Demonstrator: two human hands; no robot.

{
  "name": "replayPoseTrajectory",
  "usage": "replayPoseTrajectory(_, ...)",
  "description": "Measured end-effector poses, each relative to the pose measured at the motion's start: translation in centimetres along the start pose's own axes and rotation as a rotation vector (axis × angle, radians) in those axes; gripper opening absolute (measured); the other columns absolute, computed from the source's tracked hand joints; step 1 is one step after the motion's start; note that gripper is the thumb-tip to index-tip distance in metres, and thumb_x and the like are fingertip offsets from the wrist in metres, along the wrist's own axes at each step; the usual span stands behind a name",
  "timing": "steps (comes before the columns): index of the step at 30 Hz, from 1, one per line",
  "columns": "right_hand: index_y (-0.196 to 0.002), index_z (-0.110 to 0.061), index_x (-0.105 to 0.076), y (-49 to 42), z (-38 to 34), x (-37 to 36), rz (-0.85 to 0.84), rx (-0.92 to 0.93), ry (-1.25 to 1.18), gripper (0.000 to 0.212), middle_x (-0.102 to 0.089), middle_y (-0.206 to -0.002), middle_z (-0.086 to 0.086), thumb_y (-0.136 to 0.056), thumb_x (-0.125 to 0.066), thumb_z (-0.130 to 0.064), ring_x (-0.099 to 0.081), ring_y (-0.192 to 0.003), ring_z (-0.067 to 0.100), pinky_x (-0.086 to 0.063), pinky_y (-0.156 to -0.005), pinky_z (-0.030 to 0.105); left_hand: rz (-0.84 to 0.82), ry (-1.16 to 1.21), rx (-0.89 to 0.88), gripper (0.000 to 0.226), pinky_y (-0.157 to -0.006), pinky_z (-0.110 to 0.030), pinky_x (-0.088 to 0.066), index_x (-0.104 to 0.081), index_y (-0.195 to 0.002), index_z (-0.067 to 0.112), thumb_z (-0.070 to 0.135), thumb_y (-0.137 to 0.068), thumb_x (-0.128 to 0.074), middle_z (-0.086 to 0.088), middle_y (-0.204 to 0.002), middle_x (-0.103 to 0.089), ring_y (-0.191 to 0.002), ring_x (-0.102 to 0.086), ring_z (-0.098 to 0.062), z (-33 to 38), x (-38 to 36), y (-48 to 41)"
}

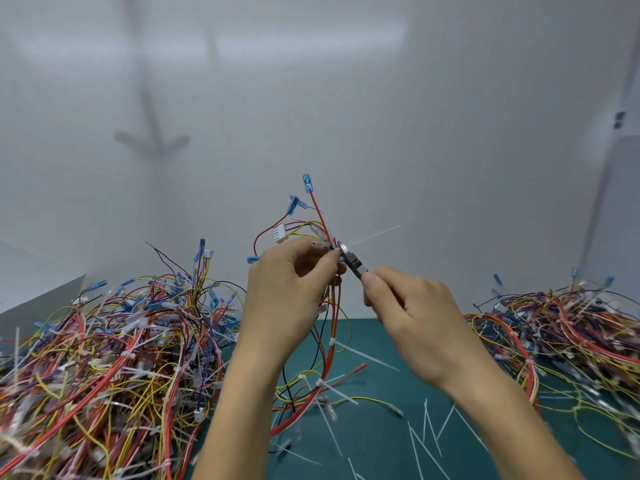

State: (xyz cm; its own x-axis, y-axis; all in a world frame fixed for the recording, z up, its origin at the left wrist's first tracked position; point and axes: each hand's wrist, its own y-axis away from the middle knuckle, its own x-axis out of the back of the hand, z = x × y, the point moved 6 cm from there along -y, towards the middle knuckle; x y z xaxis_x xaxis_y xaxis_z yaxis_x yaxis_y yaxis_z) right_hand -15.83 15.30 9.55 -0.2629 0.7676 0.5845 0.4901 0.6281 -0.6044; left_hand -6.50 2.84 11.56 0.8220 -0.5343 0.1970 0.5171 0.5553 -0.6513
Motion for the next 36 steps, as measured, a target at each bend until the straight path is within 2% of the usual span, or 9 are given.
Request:
replayPoseTrajectory(6,-0.067,-0.026,-0.048,0.1,0.0,0.0,-0.016,0.002,-0.010,0.040,-0.048,-0.057,0.000,-0.096,-0.034,-0.049,-0.042,-0.056,0.010,-0.034,-0.060,0.030,-0.016,-0.018,-0.002,0.014,-0.065,-0.012,-0.054,-0.073,-0.081,0.025,0.018,-0.092,-0.066,0.009,-0.076,-0.075,-0.071,-0.072,-0.004,0.0,0.1,-0.1)
replayPoseTrajectory(11,-0.069,-0.021,-0.050,0.1,0.0,-0.1,-0.027,-0.004,-0.002,0.044,-0.050,-0.059,0.005,-0.096,-0.033,-0.050,-0.042,-0.059,0.014,-0.031,-0.057,0.030,-0.027,-0.022,-0.014,0.014,-0.064,-0.012,-0.053,-0.073,-0.083,0.024,0.017,-0.092,-0.065,0.009,-0.075,-0.075,-0.070,-0.071,-0.003,0.0,0.1,-0.1)
replayPoseTrajectory(17,-0.070,-0.017,-0.054,0.1,0.1,-0.2,-0.017,-0.016,-0.031,0.046,-0.055,-0.063,0.010,-0.099,-0.035,-0.048,-0.048,-0.060,0.020,-0.041,-0.063,0.040,-0.029,-0.006,-0.008,0.013,-0.062,-0.011,-0.052,-0.073,-0.084,0.023,0.016,-0.092,-0.065,0.009,-0.076,-0.075,-0.071,-0.072,-0.003,-0.2,0.1,-0.1)
replayPoseTrajectory(20,-0.070,-0.015,-0.060,0.0,0.6,-0.5,-0.030,-0.078,-0.154,0.047,-0.059,-0.063,0.012,-0.103,-0.039,-0.042,-0.056,-0.059,0.028,-0.051,-0.061,0.045,-0.040,0.012,0.001,0.012,-0.066,-0.010,-0.052,-0.074,-0.086,0.020,0.016,-0.092,-0.065,0.010,-0.078,-0.075,-0.072,-0.071,-0.003,-0.4,0.1,-0.2)
replayPoseTrajectory(23,-0.071,-0.013,-0.063,-0.1,1.3,-1.0,-0.074,-0.196,-0.315,0.050,-0.059,-0.057,0.007,-0.104,-0.039,-0.041,-0.057,-0.049,0.021,-0.053,-0.053,0.041,-0.048,0.013,0.013,0.013,-0.069,-0.013,-0.054,-0.074,-0.085,0.020,0.016,-0.093,-0.064,0.010,-0.079,-0.075,-0.074,-0.072,-0.005,-0.6,0.0,-0.2)
replayPoseTrajectory(25,-0.072,-0.012,-0.066,-0.1,1.7,-1.4,-0.117,-0.266,-0.425,0.051,-0.062,-0.058,0.004,-0.104,-0.040,-0.042,-0.059,-0.051,0.020,-0.054,-0.053,0.038,-0.030,0.011,0.028,0.015,-0.068,-0.016,-0.055,-0.074,-0.083,0.022,0.017,-0.093,-0.063,0.008,-0.080,-0.075,-0.076,-0.072,-0.006,-0.7,0.2,-0.2)
replayPoseTrajectory(30,-0.086,-0.014,-0.069,-0.3,1.6,-1.2,-0.070,-0.276,-0.549,0.043,-0.074,-0.077,-0.001,-0.085,-0.063,-0.057,-0.065,-0.061,0.014,-0.061,-0.068,0.043,0.014,0.128,0.085,0.018,-0.067,-0.018,-0.056,-0.074,-0.084,0.025,0.014,-0.094,-0.062,0.006,-0.083,-0.077,-0.081,-0.072,-0.007,-0.8,0.4,-0.1)
replayPoseTrajectory(32,-0.085,-0.019,-0.067,-0.3,1.3,-0.8,-0.032,-0.226,-0.507,0.030,-0.073,-0.077,-0.006,-0.079,-0.079,-0.046,-0.066,-0.067,0.014,-0.061,-0.072,0.044,0.013,0.239,0.129,0.019,-0.066,-0.017,-0.055,-0.073,-0.086,0.021,0.009,-0.094,-0.061,0.004,-0.084,-0.077,-0.082,-0.073,-0.011,-0.8,0.3,0.0)
replayPoseTrajectory(36,-0.084,-0.021,-0.063,-0.5,1.2,-0.4,0.045,-0.189,-0.429,0.026,-0.072,-0.078,-0.006,-0.072,-0.086,-0.029,-0.070,-0.075,0.020,-0.059,-0.075,0.047,-0.009,0.447,0.228,0.013,-0.067,-0.019,-0.057,-0.075,-0.088,0.012,0.004,-0.090,-0.065,-0.008,-0.086,-0.077,-0.078,-0.073,-0.016,-0.7,-0.3,0.2)
